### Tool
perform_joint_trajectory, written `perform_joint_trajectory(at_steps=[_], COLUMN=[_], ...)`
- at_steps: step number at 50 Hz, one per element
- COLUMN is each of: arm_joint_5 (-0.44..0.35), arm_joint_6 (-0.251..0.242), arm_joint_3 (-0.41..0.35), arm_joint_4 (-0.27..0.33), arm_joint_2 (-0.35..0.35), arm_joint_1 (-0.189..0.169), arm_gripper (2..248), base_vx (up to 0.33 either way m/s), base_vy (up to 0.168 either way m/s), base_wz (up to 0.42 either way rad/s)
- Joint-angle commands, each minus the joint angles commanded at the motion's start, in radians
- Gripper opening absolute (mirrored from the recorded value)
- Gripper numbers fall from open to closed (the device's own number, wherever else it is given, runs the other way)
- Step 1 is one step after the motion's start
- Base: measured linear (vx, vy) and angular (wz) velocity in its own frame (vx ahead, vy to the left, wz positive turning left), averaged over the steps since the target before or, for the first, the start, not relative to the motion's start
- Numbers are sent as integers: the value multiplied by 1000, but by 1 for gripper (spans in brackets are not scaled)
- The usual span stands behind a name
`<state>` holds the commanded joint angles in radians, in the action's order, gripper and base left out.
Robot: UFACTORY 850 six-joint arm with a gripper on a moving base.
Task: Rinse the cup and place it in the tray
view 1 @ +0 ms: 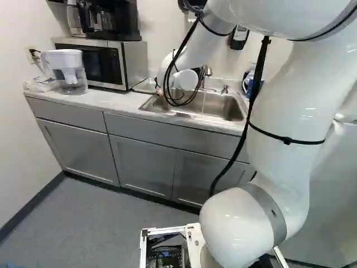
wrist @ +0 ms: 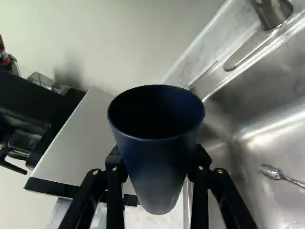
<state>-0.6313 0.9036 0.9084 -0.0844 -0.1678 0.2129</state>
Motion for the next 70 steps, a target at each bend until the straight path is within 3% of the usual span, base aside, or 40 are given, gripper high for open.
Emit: perform_joint_trajectory(at_steps=[70], arm_joint_5=[0], arm_joint_6=[-735], arm_joint_3=[0], arm_joint_4=[0], arm_joint_2=[0], arm_joint_1=[0], arm_gripper=[125], base_vx=[0], base_vy=[0], base_wz=[0])
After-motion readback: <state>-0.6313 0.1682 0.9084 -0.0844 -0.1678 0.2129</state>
